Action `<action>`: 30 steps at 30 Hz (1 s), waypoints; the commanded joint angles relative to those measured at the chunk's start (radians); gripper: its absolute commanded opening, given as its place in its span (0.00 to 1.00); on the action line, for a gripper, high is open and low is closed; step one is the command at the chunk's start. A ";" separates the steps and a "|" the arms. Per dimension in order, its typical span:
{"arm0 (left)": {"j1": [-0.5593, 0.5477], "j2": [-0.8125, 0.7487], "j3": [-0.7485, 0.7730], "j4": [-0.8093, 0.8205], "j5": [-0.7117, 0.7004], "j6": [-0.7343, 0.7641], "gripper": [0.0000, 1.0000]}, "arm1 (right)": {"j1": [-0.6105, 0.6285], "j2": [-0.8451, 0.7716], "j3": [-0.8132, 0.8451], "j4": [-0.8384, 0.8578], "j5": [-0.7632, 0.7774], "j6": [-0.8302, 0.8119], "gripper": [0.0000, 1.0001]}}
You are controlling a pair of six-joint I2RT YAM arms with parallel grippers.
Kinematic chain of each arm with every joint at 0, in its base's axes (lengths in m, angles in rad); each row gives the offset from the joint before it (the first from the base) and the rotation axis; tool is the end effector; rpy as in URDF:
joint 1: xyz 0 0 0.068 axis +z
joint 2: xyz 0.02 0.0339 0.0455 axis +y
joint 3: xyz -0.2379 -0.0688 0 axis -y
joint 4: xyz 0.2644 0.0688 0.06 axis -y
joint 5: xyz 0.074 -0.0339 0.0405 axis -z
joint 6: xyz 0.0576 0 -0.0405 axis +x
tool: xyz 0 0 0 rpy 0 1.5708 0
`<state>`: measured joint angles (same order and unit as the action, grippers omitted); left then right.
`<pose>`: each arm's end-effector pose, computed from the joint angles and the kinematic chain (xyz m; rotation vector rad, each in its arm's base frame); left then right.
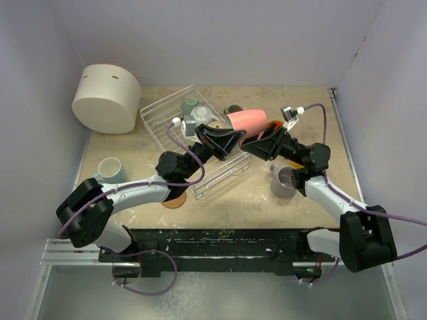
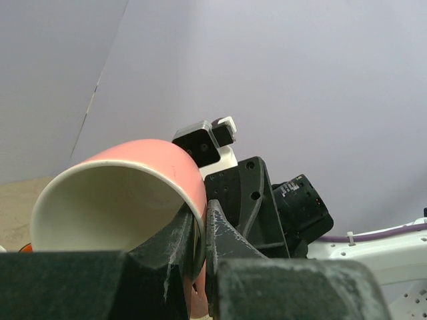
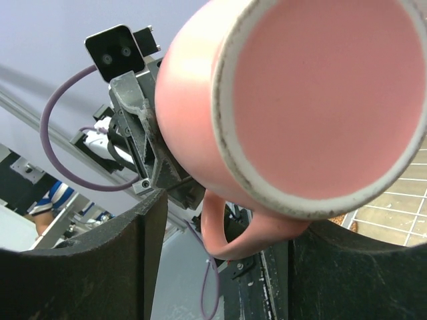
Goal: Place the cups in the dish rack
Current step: Turn the cup upside down in the dish rack.
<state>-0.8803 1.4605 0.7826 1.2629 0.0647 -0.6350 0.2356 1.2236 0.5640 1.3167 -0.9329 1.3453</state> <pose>0.2181 -0.2699 0.3035 0.1973 1.0673 -1.4117 0.2522 0.1081 0.2887 -0.3391 1.3705 1.7753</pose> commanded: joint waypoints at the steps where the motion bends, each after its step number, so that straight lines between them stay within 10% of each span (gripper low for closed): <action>1: -0.009 -0.012 0.002 0.176 0.020 -0.011 0.00 | 0.004 -0.007 -0.003 0.071 0.012 0.011 0.62; 16: -0.016 0.024 -0.028 0.210 0.052 -0.022 0.00 | 0.004 -0.003 -0.017 0.084 0.028 0.022 0.49; 20: -0.017 0.025 -0.039 0.209 0.055 -0.020 0.00 | 0.004 -0.001 -0.023 0.085 0.038 0.026 0.35; 24: -0.017 0.026 -0.054 0.207 0.051 -0.017 0.00 | 0.002 -0.004 -0.028 0.080 0.046 0.023 0.00; 30: -0.016 0.014 -0.087 0.199 0.033 -0.015 0.12 | -0.002 -0.007 -0.026 0.075 0.037 0.003 0.00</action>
<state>-0.8860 1.4925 0.7136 1.3933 0.1047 -0.6434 0.2348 1.2259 0.5266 1.3170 -0.9268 1.4082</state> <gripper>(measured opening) 0.099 0.147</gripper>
